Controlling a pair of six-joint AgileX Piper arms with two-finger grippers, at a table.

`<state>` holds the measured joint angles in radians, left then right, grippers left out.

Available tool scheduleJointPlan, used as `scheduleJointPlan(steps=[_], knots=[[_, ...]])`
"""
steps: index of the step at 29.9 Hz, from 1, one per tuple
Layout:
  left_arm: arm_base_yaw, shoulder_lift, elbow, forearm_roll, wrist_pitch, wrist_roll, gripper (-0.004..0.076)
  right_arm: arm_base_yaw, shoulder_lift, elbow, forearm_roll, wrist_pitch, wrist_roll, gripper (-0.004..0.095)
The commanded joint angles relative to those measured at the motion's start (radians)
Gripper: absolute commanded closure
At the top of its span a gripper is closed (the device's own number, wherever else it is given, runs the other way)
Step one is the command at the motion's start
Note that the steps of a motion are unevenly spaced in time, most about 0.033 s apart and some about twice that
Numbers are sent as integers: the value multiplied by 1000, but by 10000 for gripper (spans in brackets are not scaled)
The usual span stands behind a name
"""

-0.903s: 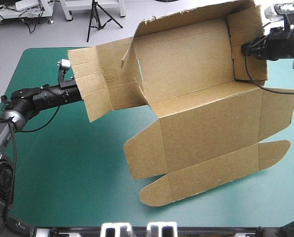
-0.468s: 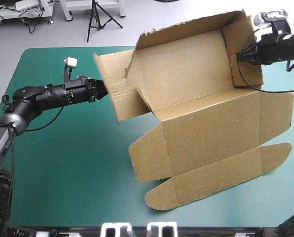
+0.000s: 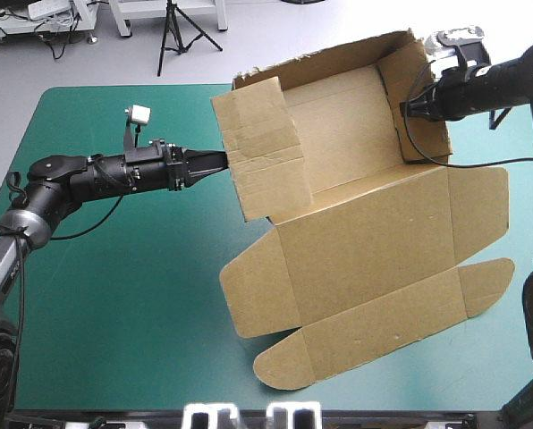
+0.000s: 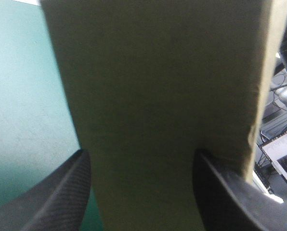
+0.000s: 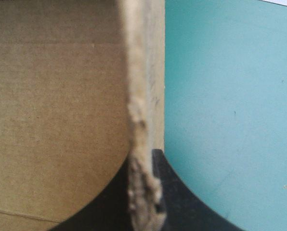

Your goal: Fold the box

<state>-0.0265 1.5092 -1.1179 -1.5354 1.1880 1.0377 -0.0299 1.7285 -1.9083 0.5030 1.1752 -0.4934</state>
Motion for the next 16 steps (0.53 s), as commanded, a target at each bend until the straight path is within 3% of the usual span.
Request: scheduleJointPlan(steps=[1,16], knots=[[-32,-53,-28,-85,115,-8,274,35,-32,-27,32,-72,33,926],[-55,-74,-51,-79,84,-33,274,67,-19,-27,-19,-99,74,926]])
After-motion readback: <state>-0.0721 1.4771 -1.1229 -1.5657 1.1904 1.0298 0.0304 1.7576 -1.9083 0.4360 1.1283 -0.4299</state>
